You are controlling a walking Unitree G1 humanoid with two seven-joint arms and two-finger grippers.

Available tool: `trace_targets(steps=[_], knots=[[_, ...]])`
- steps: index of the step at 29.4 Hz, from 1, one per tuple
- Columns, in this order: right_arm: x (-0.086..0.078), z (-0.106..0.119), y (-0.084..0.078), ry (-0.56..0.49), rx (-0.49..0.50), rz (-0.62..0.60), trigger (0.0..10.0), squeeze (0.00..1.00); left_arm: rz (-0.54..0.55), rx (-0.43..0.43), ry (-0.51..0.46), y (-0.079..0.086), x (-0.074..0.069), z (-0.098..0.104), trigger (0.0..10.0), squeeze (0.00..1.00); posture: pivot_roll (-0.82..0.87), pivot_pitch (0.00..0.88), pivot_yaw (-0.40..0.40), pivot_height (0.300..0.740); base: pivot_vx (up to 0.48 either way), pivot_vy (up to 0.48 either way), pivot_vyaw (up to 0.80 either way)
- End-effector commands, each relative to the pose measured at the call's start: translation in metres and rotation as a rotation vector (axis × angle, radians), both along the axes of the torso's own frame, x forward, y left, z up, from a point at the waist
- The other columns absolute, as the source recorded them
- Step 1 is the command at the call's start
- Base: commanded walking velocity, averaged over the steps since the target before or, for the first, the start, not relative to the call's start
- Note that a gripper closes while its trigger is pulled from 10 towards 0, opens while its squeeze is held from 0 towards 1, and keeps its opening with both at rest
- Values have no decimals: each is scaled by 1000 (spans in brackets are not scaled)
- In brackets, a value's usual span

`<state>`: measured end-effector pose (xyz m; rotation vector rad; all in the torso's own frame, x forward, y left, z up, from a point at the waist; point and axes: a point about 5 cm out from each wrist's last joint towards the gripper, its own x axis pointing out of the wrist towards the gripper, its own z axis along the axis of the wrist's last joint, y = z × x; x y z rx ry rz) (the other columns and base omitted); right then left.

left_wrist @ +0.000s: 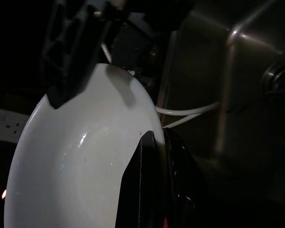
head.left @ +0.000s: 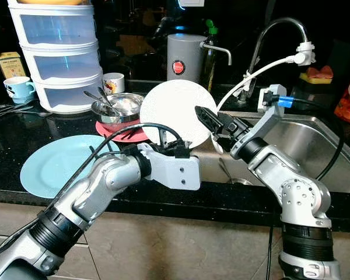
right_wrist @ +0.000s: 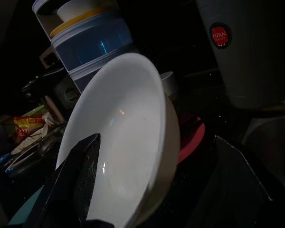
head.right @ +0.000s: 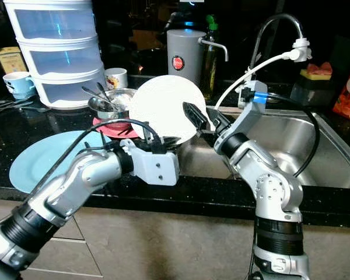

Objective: Kitchen organization

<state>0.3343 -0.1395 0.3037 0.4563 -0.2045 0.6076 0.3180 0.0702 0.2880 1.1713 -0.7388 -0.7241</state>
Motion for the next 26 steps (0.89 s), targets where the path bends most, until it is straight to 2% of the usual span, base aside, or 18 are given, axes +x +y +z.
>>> trace_targets(steps=[1, 13, 14, 15, 17, 26], knots=[[-2, 1, -1, -2, 4, 0, 10000, 0, -9, 2, -27, -2, 0, 4, 10000, 0, 70, 90, -28, 740, 0, 0, 0], [-2, 0, -2, 3, -13, -6, 10000, 0, -59, 21, -53, -9, -4, 6, 10000, 0, 70, 90, -26, 740, 0, 0, 0], [-2, 0, -2, 3, -14, -6, 8157, 0, -67, 23, -56, -11, -5, 6, 10000, 0, 70, 90, -26, 740, 0, 0, 0], [-2, 0, -2, 3, -14, -6, 8157, 0, -67, 23, -56, -11, -5, 6, 10000, 0, 70, 90, -26, 740, 0, 0, 0], [-2, 0, -2, 5, -15, -11, 0, 0, -85, 34, -67, -13, -7, 6, 10000, 0, 70, 90, -26, 740, 0, 0, 0], [3, -3, -9, 22, -21, -86, 0, 0, -100, 58, -104, -16, -9, 7, 10000, 0, 69, 88, -23, 740, 0, 0, 0]])
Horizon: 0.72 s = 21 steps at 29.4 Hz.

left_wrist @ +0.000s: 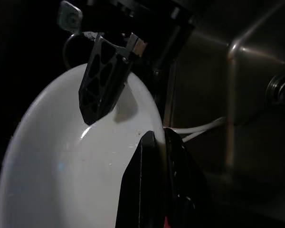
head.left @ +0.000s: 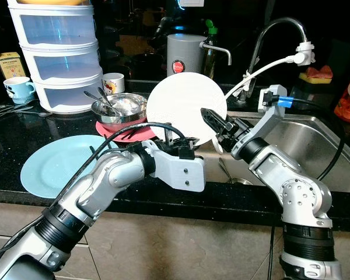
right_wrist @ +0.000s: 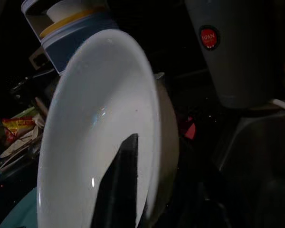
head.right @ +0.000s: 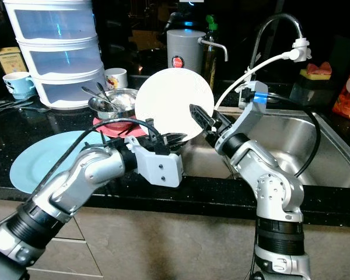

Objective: Kitchen organization

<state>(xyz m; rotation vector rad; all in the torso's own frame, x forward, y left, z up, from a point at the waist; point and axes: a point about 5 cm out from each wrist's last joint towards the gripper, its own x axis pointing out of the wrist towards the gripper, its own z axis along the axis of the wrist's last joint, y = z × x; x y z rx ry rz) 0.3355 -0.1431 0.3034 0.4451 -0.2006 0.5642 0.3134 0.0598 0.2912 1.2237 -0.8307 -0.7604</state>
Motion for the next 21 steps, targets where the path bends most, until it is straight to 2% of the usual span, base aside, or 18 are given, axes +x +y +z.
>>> trace_targets(steps=[1, 14, 15, 16, 17, 18, 20, 21], knots=[[3, -3, -7, 13, -11, -51, 0, 0, -31, 15, -33, -5, -4, 4, 10000, 0, 69, 88, -23, 740, 0, 0, 0], [4, -3, -10, 10, -6, -83, 0, 0, 28, 32, -57, -3, 3, 0, 10000, 0, 69, 88, -23, 740, 0, 0, 0], [5, -3, -10, 12, -5, -87, 0, 0, 33, 19, -40, -2, 5, 0, 10000, 1000, 69, 89, -22, 740, 0, 0, 0], [5, -3, -10, 11, -7, -95, 5137, 0, 40, 3, -22, -2, 6, 0, 10000, 1000, 69, 89, -22, 740, 0, 0, 0], [6, -3, -11, 9, -9, -100, 5137, 0, 45, -8, -9, -2, 8, 0, 10000, 1000, 69, 89, -22, 740, 0, 0, 0], [7, -3, -11, 11, -11, -112, 10000, 0, 54, -21, -9, -2, 9, 0, 10000, 1000, 69, 89, -22, 740, 0, 0, 0], [8, -3, -13, 9, -13, -134, 10000, 0, 60, -39, 0, -2, 9, 1, 10000, 1000, 69, 89, -22, 740, 0, 0, 0], [9, -2, -15, 7, -10, -156, 10000, 0, 55, -63, 33, -2, 8, 1, 10000, 1000, 69, 89, -22, 740, 0, 0, 0]])
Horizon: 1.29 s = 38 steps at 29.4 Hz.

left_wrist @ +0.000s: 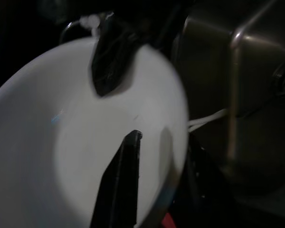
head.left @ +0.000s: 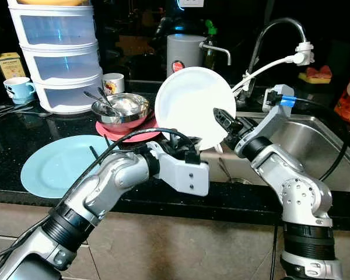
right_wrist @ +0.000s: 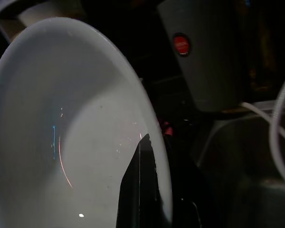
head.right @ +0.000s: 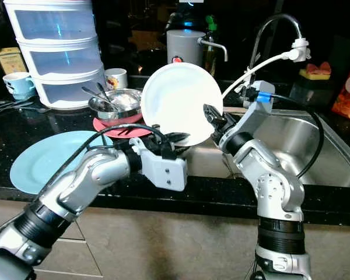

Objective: Kitchen organization

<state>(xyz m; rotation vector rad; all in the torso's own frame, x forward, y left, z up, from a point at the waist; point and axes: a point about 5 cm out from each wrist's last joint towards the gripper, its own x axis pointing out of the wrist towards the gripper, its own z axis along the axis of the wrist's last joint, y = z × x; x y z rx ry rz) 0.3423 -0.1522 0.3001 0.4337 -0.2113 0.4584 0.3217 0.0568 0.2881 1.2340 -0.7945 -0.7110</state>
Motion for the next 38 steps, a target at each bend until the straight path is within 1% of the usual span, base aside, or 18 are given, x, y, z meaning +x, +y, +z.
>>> trace_targets(steps=[1, 2, 5, 6, 8, 10, 14, 15, 16, 17, 21, 24, 26, 27, 28, 29, 30, 38], knots=[[2, 1, -6, -5, -9, -51, 10000, 0, -1, -55, 30, 1, 0, 4, 10000, 1000, 69, 89, -22, 740, 0, 0, 0], [3, 2, -8, -10, -12, -70, 10000, 0, -3, -86, 52, 1, 0, 5, 10000, 0, 69, 89, -22, 740, 0, 0, 0], [6, 1, -16, -19, -37, -157, 10000, 0, 0, -171, 113, 2, -1, 8, 10000, 0, 70, 91, -20, 740, 0, 0, 0], [10, 1, -25, -32, -86, -252, 10000, 0, 0, -241, 194, 4, -2, 11, 10000, 0, 70, 91, -20, 740, 0, 0, 0], [15, -1, -33, -35, -130, -339, 10000, 0, -6, -313, 280, 6, -3, 13, 10000, 0, 71, 91, -20, 740, 0, 0, 0], [17, -2, -35, -32, -133, -361, 10000, 0, -10, -334, 307, 7, -3, 13, 10000, 0, 71, 91, -20, 740, 0, 0, 0], [25, -7, -48, -21, -198, -490, 10000, 0, 43, -442, 523, 13, -1, 9, 10000, 0, 78, 85, -22, 740, 0, 0, 0], [27, -8, -50, -17, -217, -508, 10000, 0, 69, -482, 567, 16, 2, 8, 10000, 0, 78, 85, -22, 740, 0, 0, 0], [29, -11, -49, -10, -269, -521, 10000, 0, 113, -578, 621, 21, 9, 10, 10000, 0, 78, 85, -22, 740, 0, 0, 0], [29, -11, -49, -10, -269, -521, 10000, 0, 113, -578, 621, 21, 9, 10, 10000, 0, 78, 85, -22, 740, 0, 0, 0], [34, -26, -45, 31, -426, -528, 10000, 0, 223, -734, 759, 34, 21, 11, 10000, 0, 80, 79, -22, 740, 0, 0, 0], [36, -39, -44, 59, -523, -530, 10000, 0, 315, -800, 829, 45, 26, 9, 10000, 0, 80, 79, -22, 740, 0, 0, 0], [36, -42, -43, 62, -537, -518, 10000, 0, 345, -811, 832, 48, 27, 8, 10000, 0, 79, 78, -19, 740, 0, 0, 0], [36, -47, -42, 70, -551, -509, 10000, 522, 387, -832, 837, 54, 27, 7, 10000, 0, 79, 78, -19, 740, 0, 0, 0], [36, -50, -42, 76, -555, -508, 10000, 824, 404, -840, 844, 55, 27, 7, 10000, 0, 79, 78, -19, 740, 0, 0, 0], [36, -51, -42, 79, -558, -509, 10000, 824, 414, -847, 850, 56, 26, 7, 10000, 0, 78, 77, -20, 740, 0, 0, 0], [36, -53, -43, 87, -565, -512, 10000, 1000, 425, -856, 855, 57, 26, 7, 10000, 0, 78, 77, -20, 740, 0, 0, 0], [37, -57, -44, 86, -595, -523, 10000, 1000, 462, -877, 866, 60, 24, 8, 10000, 0, 77, 76, -24, 740, 0, 0, 0]])
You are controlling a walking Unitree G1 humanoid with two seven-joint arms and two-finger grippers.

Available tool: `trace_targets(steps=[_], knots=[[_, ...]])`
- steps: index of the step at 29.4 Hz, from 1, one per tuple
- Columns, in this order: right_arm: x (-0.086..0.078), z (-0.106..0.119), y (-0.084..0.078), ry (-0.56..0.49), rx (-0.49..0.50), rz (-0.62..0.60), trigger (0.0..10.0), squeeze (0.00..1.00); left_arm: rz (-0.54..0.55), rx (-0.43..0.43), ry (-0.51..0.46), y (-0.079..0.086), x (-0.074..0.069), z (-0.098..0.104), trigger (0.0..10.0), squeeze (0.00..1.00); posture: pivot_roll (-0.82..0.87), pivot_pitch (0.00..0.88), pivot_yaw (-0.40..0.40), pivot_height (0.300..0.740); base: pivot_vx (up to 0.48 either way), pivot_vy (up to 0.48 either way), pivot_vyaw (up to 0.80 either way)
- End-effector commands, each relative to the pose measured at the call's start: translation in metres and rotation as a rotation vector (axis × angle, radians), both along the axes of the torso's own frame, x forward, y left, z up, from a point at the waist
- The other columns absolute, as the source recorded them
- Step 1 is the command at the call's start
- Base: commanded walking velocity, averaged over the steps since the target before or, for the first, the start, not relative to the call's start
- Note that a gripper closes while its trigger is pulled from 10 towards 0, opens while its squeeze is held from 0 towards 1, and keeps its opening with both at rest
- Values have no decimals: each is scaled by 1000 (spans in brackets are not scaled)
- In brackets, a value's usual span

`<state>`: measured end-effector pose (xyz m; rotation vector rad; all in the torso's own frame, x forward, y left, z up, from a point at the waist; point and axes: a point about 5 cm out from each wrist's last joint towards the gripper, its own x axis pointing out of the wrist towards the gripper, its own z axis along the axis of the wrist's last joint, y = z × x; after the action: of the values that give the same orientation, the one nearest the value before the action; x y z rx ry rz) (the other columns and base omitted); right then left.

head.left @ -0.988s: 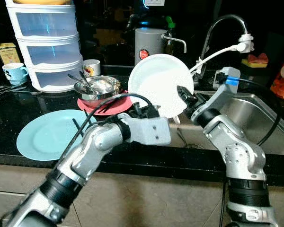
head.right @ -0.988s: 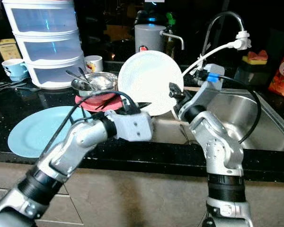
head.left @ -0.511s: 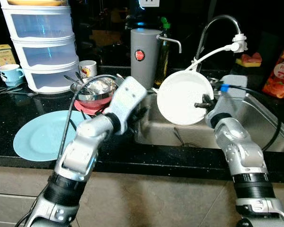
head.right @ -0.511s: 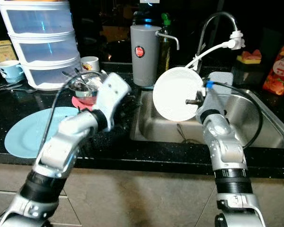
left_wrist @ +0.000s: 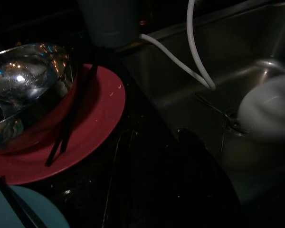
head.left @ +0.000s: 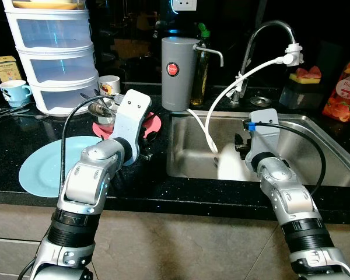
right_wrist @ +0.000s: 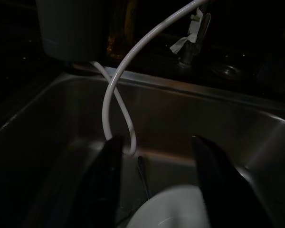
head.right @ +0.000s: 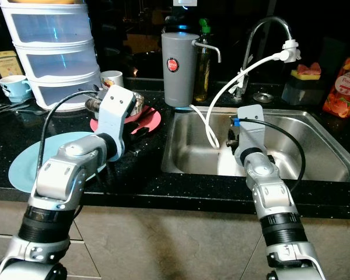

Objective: Kitchen organization

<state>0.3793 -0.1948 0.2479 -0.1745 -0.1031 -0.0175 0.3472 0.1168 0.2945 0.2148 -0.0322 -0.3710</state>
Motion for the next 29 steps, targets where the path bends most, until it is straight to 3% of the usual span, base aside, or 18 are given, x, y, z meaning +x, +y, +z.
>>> trace_targets(steps=[1, 3, 4, 5, 12, 19, 22, 23, 29], knots=[[0, -4, -1, 2, -13, -9, 10000, 1000, 10, -5, 3, 0, -2, 2, 10000, 0, 77, 76, -24, 740, 0, 0, 0], [-1, -1, -1, -17, -7, -7, 10000, 1000, 14, -5, 4, 0, -2, 2, 10000, 0, 77, 76, -24, 740, 0, 0, 0], [-2, 2, 0, -37, -8, -3, 10000, 867, 18, -6, 6, 0, -2, 2, 10000, 0, 75, 78, -23, 740, 0, 0, 0], [-5, 10, 2, -77, -2, 22, 10000, 0, 23, -8, 9, 0, -2, 3, 10000, 0, 75, 78, -23, 740, 0, 0, 0], [-16, 32, 17, -179, 8, 151, 10000, 0, 75, -33, 26, 4, -5, 6, 10000, 0, 72, 91, -22, 740, 0, 0, 0], [-28, 44, 37, -236, 63, 321, 10000, 0, 359, -54, 73, 35, -6, -2, 10000, 0, 79, 102, -24, 740, 0, 0, 0], [-29, 44, 37, -235, 66, 327, 10000, 0, 396, -54, 78, 41, -7, -3, 10000, 0, 79, 102, -24, 740, 0, 0, 0], [-29, 44, 38, -231, 76, 330, 10000, 0, 488, -71, 97, 56, -7, -7, 10000, 0, 92, 112, -28, 740, 0, 0, 0], [-29, 43, 39, -228, 93, 340, 10000, 0, 548, -124, 149, 70, -6, -14, 10000, 0, 95, 116, -29, 740, 0, 0, 0]])
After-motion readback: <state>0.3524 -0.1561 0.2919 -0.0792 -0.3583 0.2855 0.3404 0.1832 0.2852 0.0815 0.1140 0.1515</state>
